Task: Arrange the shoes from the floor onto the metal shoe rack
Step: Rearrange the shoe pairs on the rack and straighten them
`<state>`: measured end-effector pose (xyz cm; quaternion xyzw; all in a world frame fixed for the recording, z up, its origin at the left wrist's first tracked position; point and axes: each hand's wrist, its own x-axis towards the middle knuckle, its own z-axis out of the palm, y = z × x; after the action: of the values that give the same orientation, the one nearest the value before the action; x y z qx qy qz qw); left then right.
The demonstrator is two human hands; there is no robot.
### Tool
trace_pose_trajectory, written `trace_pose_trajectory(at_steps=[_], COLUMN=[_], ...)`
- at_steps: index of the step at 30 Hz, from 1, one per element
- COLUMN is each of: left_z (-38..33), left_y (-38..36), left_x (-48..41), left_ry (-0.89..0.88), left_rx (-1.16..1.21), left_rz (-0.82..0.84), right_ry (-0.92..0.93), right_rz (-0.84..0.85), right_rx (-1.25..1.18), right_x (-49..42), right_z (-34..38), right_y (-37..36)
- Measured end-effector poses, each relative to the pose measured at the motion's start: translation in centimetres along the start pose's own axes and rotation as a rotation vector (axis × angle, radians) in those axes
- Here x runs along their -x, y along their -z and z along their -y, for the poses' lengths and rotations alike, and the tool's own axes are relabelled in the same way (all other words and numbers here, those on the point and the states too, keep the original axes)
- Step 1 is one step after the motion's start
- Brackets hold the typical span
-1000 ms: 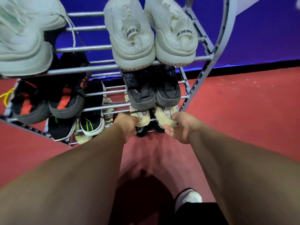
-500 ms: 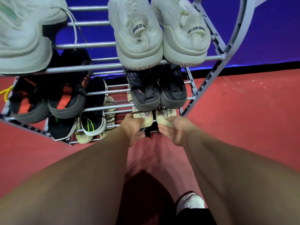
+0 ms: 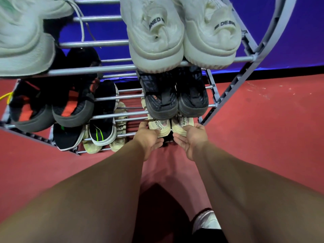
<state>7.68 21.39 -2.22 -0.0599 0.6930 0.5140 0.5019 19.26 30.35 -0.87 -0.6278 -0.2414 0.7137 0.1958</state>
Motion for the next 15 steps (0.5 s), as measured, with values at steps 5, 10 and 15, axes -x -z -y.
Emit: trace_pose_trajectory(at_steps=[5,10,15], left_z=[0.1,0.2,0.3], left_y=[-0.2,-0.9,-1.3], left_x=[-0.1,0.1,0.1], left_ry=[-0.004,-0.002,-0.004], left_rx=[0.003,-0.021,-0.020], left_rz=[0.002,0.019,0.015], right_ry=[0.031,0.079,0.066], right_rz=[0.006,-0.001,0.006], right_rx=[-0.023,-0.032,-0.003], right_x=[0.0,-0.1,-0.3], right_z=[0.1,0.3,0.5], right_y=[0.3,0.5,0.7])
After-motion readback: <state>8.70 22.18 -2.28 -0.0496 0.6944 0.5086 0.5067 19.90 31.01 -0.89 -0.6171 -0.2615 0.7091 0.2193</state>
